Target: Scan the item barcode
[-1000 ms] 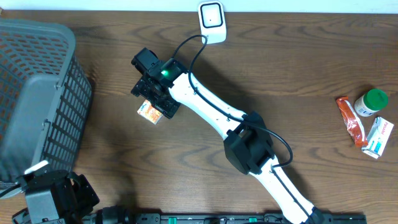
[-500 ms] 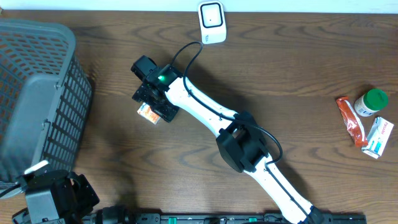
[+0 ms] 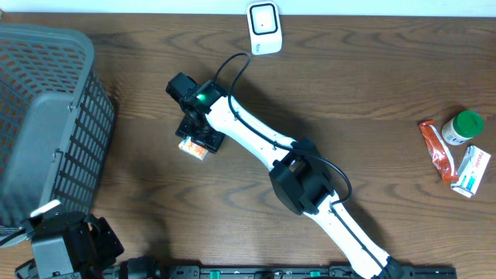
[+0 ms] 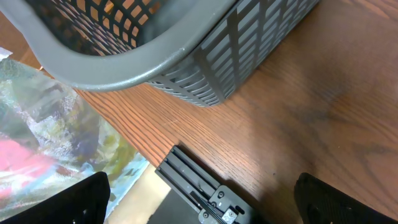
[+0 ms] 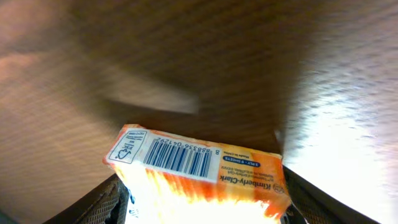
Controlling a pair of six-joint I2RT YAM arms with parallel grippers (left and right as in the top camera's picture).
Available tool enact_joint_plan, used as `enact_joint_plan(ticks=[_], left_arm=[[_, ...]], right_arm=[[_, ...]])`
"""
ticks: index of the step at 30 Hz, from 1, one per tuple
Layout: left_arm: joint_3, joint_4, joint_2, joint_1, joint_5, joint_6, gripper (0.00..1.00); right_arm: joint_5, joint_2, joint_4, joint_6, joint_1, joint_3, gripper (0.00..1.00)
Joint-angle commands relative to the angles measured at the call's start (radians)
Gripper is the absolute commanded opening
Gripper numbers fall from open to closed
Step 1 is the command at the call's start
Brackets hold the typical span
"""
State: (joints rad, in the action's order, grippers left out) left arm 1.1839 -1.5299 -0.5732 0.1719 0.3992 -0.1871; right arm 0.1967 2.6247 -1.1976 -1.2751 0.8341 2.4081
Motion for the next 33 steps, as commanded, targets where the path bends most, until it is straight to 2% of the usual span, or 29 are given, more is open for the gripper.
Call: enact_joint_plan(ticks=[1, 4, 10, 15, 19, 21, 22, 25, 26, 33], left_arm=[[0.002, -0.002, 0.003, -0.005, 0.013, -0.009, 0.95], [0.002, -0.002, 0.003, -0.005, 0.013, -0.009, 0.95], [0.002, -0.002, 0.003, -0.005, 0.013, -0.009, 0.95], [0.002, -0.002, 0.003, -0.005, 0.013, -0.009, 0.95], [0.002, -0.002, 0.003, -0.005, 0.013, -0.009, 0.95], [0.002, -0.002, 0.003, -0.005, 0.013, -0.009, 0.95], [0.002, -0.002, 0.003, -0.005, 0.013, -0.009, 0.95], [0.002, -0.002, 0.003, -0.005, 0.013, -0.009, 0.95], [0.002, -0.002, 0.003, -0.005, 0.013, -0.009, 0.95], [0.002, -0.002, 0.003, -0.005, 0.013, -0.009, 0.95]], right_arm=[[-0.035, 0.028, -0.080, 0.124, -0.018, 0.023, 0.68], [-0.057, 0.014, -0.169, 0.214, -0.042, 0.051, 0.68], [-0.224, -0.058, -0.409, 0.360, -0.113, 0.071, 0.70], [-0.364, -0.101, -0.477, 0.548, -0.162, 0.071, 0.72], [-0.318, -0.118, -0.500, 0.678, -0.193, 0.071, 0.75], [-0.317, -0.121, -0.500, 0.669, -0.197, 0.071, 0.59], [-0.315, -0.121, -0.499, 0.666, -0.198, 0.071, 0.42], [-0.315, -0.121, -0.500, 0.642, -0.198, 0.071, 0.06], [-0.319, -0.121, -0.500, 0.640, -0.196, 0.071, 0.01], [-0.355, -0.121, -0.497, 0.640, -0.190, 0.018, 0.01]])
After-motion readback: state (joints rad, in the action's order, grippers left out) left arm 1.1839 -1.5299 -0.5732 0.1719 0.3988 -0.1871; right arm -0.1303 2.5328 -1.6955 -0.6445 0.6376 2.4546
